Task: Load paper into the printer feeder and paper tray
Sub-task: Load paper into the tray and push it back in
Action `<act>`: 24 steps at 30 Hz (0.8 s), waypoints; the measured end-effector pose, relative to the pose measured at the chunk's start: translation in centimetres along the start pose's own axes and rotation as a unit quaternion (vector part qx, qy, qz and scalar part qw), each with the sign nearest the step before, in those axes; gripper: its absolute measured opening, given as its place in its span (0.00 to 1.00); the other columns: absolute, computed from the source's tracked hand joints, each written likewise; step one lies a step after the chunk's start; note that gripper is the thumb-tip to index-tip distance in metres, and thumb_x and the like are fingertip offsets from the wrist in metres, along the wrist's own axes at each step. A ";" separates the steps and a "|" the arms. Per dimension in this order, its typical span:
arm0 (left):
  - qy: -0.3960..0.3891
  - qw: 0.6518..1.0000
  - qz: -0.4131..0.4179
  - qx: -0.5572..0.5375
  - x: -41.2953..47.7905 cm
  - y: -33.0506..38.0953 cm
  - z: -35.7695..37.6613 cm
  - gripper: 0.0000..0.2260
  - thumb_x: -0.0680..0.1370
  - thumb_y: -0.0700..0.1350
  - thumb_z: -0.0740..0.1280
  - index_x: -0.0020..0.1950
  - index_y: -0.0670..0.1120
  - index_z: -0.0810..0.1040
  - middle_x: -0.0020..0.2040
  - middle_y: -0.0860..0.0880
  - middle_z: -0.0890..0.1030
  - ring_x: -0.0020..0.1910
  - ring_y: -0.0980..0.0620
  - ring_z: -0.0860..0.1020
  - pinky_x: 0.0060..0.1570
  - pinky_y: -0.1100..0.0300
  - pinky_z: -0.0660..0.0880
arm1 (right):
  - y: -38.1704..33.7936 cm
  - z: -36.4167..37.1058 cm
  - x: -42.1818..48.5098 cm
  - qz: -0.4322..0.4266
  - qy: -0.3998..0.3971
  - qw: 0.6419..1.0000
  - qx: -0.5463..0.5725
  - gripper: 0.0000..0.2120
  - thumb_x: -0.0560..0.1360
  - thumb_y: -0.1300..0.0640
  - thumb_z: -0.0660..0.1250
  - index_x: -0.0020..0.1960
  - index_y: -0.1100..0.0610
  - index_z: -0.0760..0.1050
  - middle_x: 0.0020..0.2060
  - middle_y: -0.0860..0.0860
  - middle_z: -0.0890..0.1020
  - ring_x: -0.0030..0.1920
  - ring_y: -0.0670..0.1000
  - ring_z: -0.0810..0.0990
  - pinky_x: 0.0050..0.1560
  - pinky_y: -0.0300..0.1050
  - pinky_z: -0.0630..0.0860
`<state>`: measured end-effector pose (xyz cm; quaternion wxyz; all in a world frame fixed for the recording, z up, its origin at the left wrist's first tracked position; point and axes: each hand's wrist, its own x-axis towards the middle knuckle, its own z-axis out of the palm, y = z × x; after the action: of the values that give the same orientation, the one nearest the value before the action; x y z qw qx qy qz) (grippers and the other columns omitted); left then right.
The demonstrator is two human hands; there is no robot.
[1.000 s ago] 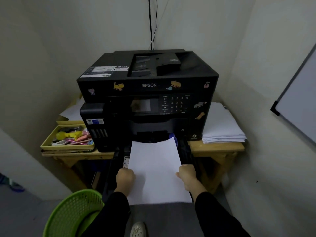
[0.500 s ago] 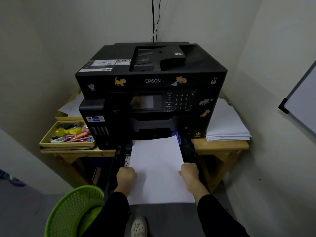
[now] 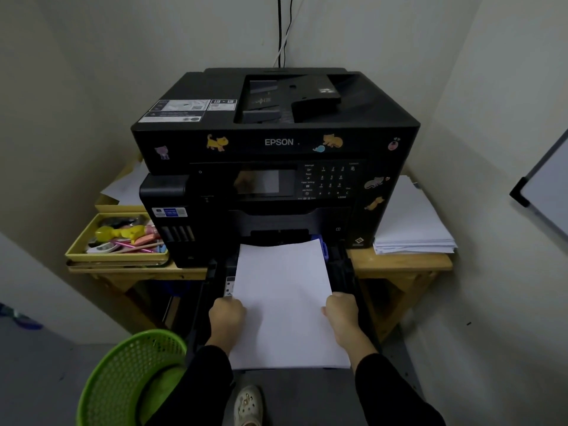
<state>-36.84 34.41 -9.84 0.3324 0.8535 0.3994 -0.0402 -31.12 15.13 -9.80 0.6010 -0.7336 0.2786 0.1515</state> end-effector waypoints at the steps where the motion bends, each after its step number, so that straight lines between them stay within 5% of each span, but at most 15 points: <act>1: -0.012 1.000 0.010 0.024 0.2 0.3 -0.4 0.13 0.79 0.39 0.61 0.59 0.33 0.77 0.41 0.43 0.78 0.59 0.40 0.77 0.49 0.57 0.73 | 0.2 0.2 0.5 0.000 0.008 1.000 -0.022 0.15 0.71 0.73 0.56 0.29 0.60 0.63 0.27 0.54 0.68 0.28 0.51 0.67 0.27 0.39 0.61; 4: -0.021 1.000 -0.013 -0.011 0.4 0.9 -1.0 0.14 0.80 0.43 0.59 0.59 0.38 0.78 0.58 0.43 0.80 0.60 0.46 0.76 0.52 0.61 0.73 | -0.7 0.3 0.6 0.036 0.002 0.999 0.018 0.18 0.75 0.71 0.58 0.28 0.60 0.62 0.26 0.52 0.66 0.26 0.49 0.64 0.25 0.39 0.59; 5: -0.017 0.999 -0.027 -0.036 0.5 1.2 -1.1 0.14 0.80 0.43 0.58 0.60 0.38 0.78 0.60 0.43 0.79 0.61 0.46 0.76 0.53 0.61 0.73 | -1.0 0.4 0.9 0.060 -0.004 0.996 0.066 0.19 0.77 0.69 0.59 0.29 0.59 0.61 0.27 0.52 0.65 0.27 0.48 0.64 0.25 0.39 0.59; 12: -0.031 0.997 -0.049 -0.046 2.0 2.4 -1.3 0.14 0.81 0.42 0.57 0.61 0.40 0.77 0.60 0.45 0.80 0.62 0.46 0.76 0.56 0.59 0.73 | -2.2 0.5 2.5 0.043 -0.013 0.996 -0.079 0.16 0.75 0.69 0.62 0.30 0.61 0.66 0.28 0.53 0.70 0.27 0.49 0.68 0.23 0.39 0.63; 15: -0.048 0.992 -0.057 -0.098 2.8 3.0 -1.1 0.11 0.79 0.40 0.59 0.54 0.38 0.79 0.47 0.43 0.81 0.60 0.44 0.77 0.50 0.59 0.73 | -3.0 0.9 2.9 0.015 -0.010 0.998 -0.063 0.15 0.73 0.71 0.59 0.29 0.61 0.66 0.28 0.54 0.72 0.27 0.50 0.69 0.25 0.39 0.64; 17: -0.041 0.989 -0.060 -0.129 3.4 3.3 -1.2 0.09 0.77 0.38 0.61 0.38 0.42 0.75 0.34 0.46 0.73 0.59 0.39 0.77 0.45 0.61 0.70 | -3.4 1.1 3.1 -0.002 -0.021 0.998 -0.053 0.13 0.72 0.72 0.57 0.31 0.62 0.70 0.30 0.55 0.74 0.29 0.51 0.70 0.28 0.40 0.66; 19: -0.041 0.992 -0.044 -0.114 4.2 3.4 -0.9 0.14 0.76 0.37 0.63 0.31 0.45 0.68 0.35 0.45 0.73 0.56 0.37 0.78 0.44 0.61 0.68 | -3.8 1.3 3.3 -0.021 -0.035 0.998 -0.053 0.10 0.72 0.72 0.57 0.38 0.65 0.75 0.34 0.57 0.77 0.30 0.51 0.73 0.30 0.39 0.68; 22: -0.043 0.991 -0.031 -0.122 4.7 4.2 -0.8 0.04 0.76 0.34 0.63 0.45 0.36 0.78 0.47 0.37 0.79 0.53 0.38 0.78 0.44 0.59 0.69 | -4.4 1.7 3.7 -0.041 -0.041 0.997 -0.060 0.12 0.73 0.73 0.58 0.50 0.66 0.78 0.42 0.59 0.80 0.36 0.53 0.76 0.34 0.41 0.72; 24: -0.037 0.994 -0.021 -0.102 5.4 4.6 -0.7 0.12 0.76 0.34 0.64 0.58 0.33 0.76 0.54 0.35 0.80 0.54 0.38 0.77 0.46 0.57 0.71 | -4.7 1.9 4.2 -0.054 -0.038 0.995 -0.068 0.14 0.73 0.73 0.60 0.56 0.65 0.77 0.46 0.60 0.80 0.39 0.54 0.77 0.39 0.44 0.74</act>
<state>-30.03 36.25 -8.60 0.4311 0.8046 0.4066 -0.0374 -24.80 16.62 -8.82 0.5671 -0.7807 0.2044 0.1648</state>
